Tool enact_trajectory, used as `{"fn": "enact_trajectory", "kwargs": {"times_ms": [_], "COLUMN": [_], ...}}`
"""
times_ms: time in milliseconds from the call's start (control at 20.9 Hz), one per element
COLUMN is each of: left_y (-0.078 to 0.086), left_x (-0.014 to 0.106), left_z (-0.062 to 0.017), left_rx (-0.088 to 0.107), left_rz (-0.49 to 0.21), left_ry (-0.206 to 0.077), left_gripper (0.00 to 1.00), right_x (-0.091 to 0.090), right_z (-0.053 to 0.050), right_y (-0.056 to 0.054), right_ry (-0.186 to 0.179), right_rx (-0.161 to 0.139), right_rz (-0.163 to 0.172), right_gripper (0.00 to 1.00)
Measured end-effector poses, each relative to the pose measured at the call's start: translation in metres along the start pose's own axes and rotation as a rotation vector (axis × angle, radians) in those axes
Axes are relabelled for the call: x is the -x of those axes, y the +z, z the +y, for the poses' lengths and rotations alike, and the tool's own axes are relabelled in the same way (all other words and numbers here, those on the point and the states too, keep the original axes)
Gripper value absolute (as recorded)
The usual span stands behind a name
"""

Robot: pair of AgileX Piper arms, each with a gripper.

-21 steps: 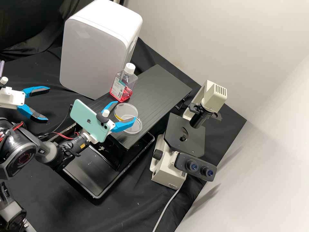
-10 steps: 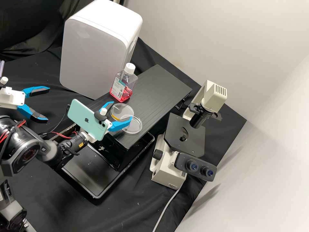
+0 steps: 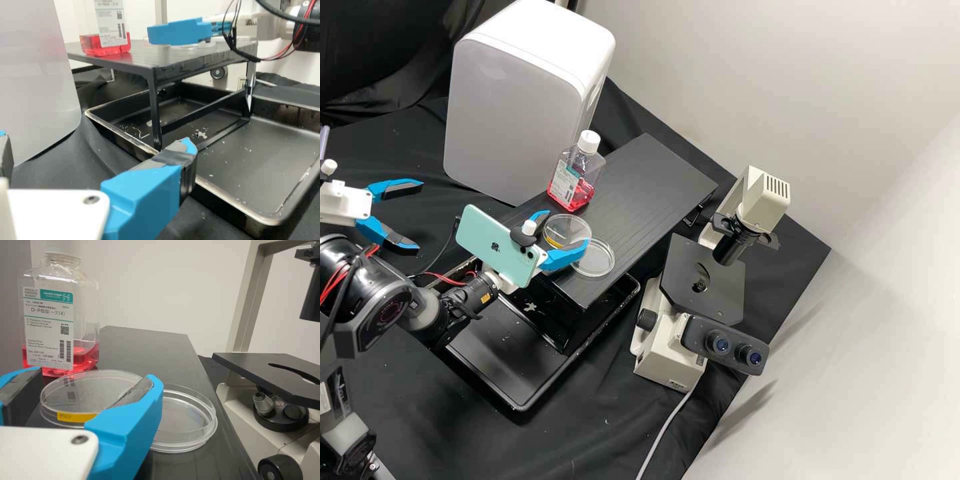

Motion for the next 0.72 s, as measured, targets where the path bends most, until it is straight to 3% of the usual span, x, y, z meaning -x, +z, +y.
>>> {"fn": "enact_trajectory", "kwargs": {"times_ms": [240,287,719], "left_y": [-0.0002,-0.0002,0.0012], "left_x": [-0.0003,-0.0003,-0.0003], "left_z": [-0.0010,-0.0010,-0.0013], "left_rx": [0.000,0.000,-0.003], "left_rz": [0.001,0.001,-0.005], "left_ry": [-0.005,-0.005,-0.006], "left_gripper": [1.00,1.00,1.00], "right_x": [0.0000,0.0001,0.0001], "right_z": [-0.0003,-0.0005,-0.0009], "right_y": [-0.0003,-0.0006,-0.0010], "right_ry": [0.000,-0.001,-0.001], "right_rx": [0.001,0.001,0.005], "right_rz": [0.000,0.001,0.001], "right_gripper": [0.00,1.00,1.00]}}
